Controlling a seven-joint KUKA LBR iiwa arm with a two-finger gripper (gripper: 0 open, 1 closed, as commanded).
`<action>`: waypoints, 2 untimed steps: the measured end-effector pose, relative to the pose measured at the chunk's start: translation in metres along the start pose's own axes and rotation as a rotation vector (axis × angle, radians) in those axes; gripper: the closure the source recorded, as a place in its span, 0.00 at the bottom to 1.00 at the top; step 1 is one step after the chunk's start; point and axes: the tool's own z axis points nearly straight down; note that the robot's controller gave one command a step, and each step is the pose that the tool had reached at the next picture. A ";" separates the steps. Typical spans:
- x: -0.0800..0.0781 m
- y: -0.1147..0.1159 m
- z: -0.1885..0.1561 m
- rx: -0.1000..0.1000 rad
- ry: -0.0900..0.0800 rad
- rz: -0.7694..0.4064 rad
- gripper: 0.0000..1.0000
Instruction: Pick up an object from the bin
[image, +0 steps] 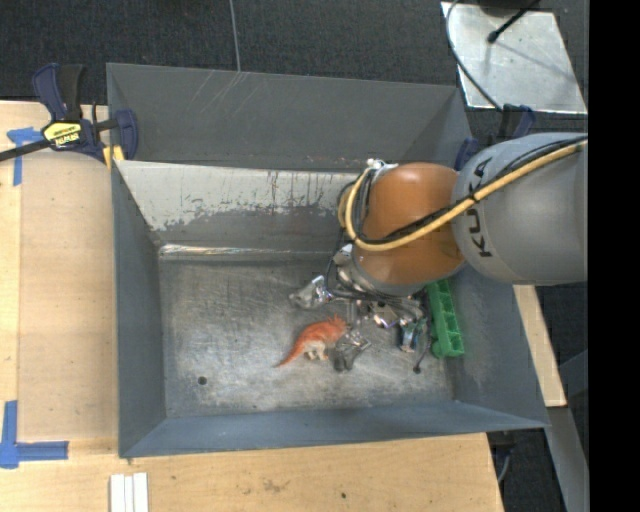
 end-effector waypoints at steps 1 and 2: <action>-0.005 0.000 -0.004 0.004 -0.020 0.008 1.00; -0.004 0.000 -0.004 0.005 -0.020 0.009 1.00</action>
Offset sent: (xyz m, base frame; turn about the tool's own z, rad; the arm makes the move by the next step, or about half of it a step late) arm 0.0000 0.0000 0.0000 0.0000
